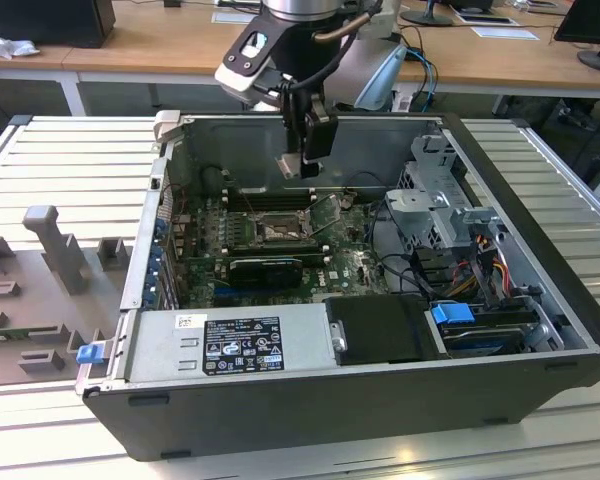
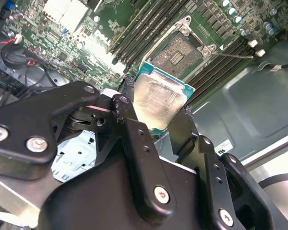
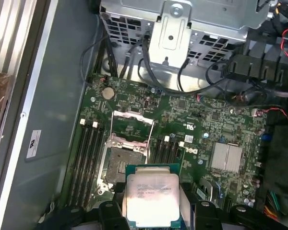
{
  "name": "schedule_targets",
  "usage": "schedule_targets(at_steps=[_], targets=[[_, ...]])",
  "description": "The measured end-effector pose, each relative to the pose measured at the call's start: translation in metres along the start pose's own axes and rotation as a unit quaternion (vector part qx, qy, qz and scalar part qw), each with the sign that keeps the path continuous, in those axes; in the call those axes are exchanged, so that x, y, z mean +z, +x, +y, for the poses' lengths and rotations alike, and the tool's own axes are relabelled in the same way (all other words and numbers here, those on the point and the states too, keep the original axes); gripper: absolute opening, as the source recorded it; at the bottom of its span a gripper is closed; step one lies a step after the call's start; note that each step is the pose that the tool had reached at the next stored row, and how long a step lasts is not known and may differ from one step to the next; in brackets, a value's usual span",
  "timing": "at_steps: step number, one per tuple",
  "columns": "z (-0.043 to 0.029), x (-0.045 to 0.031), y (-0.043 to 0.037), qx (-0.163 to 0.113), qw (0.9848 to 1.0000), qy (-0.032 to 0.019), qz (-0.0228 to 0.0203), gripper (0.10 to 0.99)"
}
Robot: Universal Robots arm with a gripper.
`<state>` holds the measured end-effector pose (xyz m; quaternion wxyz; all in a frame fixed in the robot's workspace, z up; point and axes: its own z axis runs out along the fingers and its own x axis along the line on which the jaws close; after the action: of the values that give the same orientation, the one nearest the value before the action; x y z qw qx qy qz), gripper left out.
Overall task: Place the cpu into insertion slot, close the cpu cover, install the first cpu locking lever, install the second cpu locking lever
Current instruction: 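Place the cpu into insertion slot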
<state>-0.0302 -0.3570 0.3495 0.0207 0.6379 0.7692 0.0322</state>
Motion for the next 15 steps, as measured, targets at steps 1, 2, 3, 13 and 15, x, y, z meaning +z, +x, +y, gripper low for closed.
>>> schedule_targets(at_steps=[1,2,3,13,15], targets=[[0.0,0.0001,0.0,0.009,1.0,0.0,-0.0011,0.525],[0.0,0.0002,0.0,0.013,0.9999,0.0,-0.0016,0.525],[0.0,0.0002,0.0,0.018,0.9998,0.0,-0.0022,0.525],[-0.0008,0.0104,0.0004,0.085,0.9964,0.0004,-0.0085,0.525],[-0.0011,0.0139,0.0003,0.085,0.9963,0.0006,-0.0085,0.525]])
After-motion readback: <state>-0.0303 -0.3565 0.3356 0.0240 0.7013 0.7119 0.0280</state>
